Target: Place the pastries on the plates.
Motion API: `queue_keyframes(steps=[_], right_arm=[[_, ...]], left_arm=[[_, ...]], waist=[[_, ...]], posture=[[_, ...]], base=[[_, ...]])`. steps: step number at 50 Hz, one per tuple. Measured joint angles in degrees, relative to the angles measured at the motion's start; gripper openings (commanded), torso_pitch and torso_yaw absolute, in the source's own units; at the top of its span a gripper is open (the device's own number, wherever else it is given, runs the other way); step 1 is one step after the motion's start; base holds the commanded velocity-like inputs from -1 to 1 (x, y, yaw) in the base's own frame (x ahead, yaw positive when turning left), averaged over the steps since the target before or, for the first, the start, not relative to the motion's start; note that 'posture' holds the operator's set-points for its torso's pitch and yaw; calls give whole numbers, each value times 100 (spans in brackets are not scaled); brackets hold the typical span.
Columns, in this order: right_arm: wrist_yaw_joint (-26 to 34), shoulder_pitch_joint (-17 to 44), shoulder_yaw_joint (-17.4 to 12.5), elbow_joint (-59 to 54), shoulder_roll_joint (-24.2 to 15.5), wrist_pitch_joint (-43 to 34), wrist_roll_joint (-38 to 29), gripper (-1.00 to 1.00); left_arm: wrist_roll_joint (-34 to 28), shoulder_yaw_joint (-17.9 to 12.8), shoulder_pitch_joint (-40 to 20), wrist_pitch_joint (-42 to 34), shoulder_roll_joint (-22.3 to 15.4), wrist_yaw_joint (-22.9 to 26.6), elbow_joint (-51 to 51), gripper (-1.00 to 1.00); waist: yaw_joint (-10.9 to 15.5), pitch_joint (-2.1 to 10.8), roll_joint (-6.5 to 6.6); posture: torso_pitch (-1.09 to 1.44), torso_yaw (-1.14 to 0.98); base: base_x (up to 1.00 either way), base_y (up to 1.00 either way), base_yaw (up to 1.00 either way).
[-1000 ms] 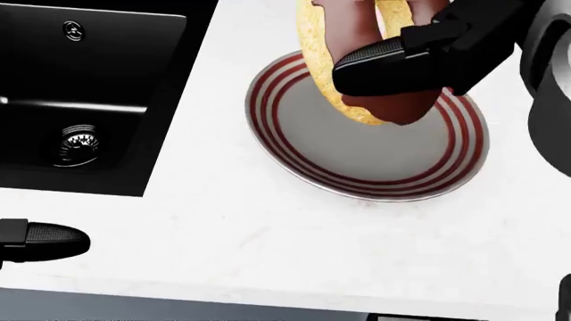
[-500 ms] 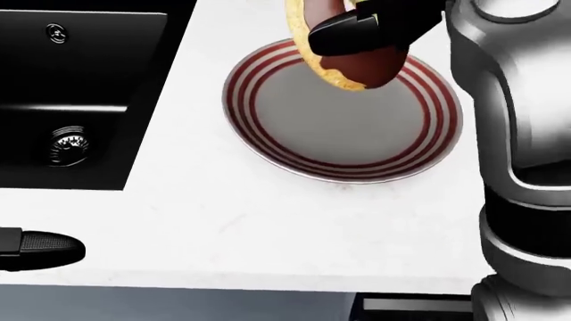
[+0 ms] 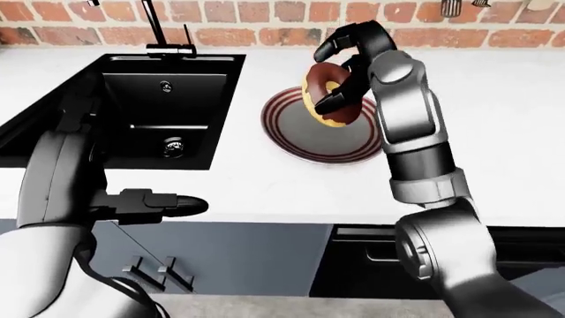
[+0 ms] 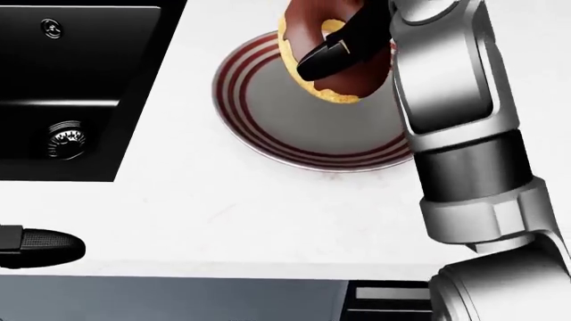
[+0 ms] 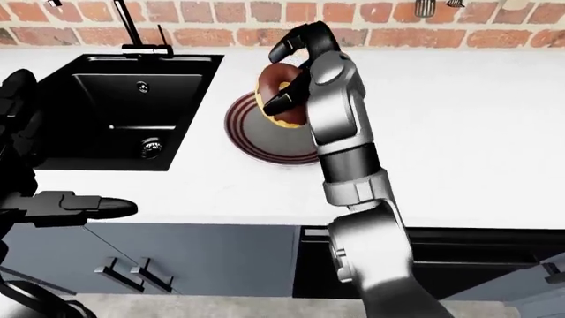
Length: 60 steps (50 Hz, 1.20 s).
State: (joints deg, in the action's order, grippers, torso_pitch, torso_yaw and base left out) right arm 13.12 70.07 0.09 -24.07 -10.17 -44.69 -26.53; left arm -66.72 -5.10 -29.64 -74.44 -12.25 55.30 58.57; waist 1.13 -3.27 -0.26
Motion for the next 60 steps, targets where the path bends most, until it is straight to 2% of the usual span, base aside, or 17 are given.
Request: queue_keyframes(steps=[8,14,21,28,34,42,46,49,57,60], right_arm=[[-74,423,-46,-1159,70,634,-300,-100],[-207,676,-85,-1681,97,854,-317,-100],[-110,599,-9,-1804,112,908,-359,-100],[194,427,61,-1646,64,840,-621,-100],[238,395,-23,-1717,50,864,-767,-100],[258,376,-37,-1733,39,817,-775,-51],[285,312,-35,-1709,29,824,-783,-41],[344,241,-12,-1646,38,807,-801,-25],[435,164,-5,-1599,75,802,-831,-12],[482,134,-1,-1544,84,779,-840,-1]], left_arm=[[-106,-33,47,22,53,87,65,100],[-2,-17,110,85,132,-38,40,100],[-53,-159,119,191,216,46,56,100],[-152,-106,71,183,171,140,43,100],[-42,-53,-4,111,98,17,-49,100],[39,-4,20,28,45,-56,0,100],[81,-13,44,9,28,-95,7,100],[98,-24,60,-20,-1,-110,30,100],[52,-107,52,-26,-6,-23,58,100],[-59,-157,44,35,56,82,61,100]], waist=[[-14,12,14],[-12,25,-2],[11,19,-28],[33,-1,-44],[32,4,-35],[31,6,-31],[32,7,-37],[30,5,-37],[28,9,-30],[29,10,-30]], posture=[[0,0],[0,0],[0,0],[0,0],[0,0],[0,0],[0,0],[0,0],[0,0],[0,0]], base=[[0,0,0],[0,0,0],[0,0,0],[0,0,0],[0,0,0],[0,0,0],[0,0,0],[0,0,0],[0,0,0],[0,0,0]])
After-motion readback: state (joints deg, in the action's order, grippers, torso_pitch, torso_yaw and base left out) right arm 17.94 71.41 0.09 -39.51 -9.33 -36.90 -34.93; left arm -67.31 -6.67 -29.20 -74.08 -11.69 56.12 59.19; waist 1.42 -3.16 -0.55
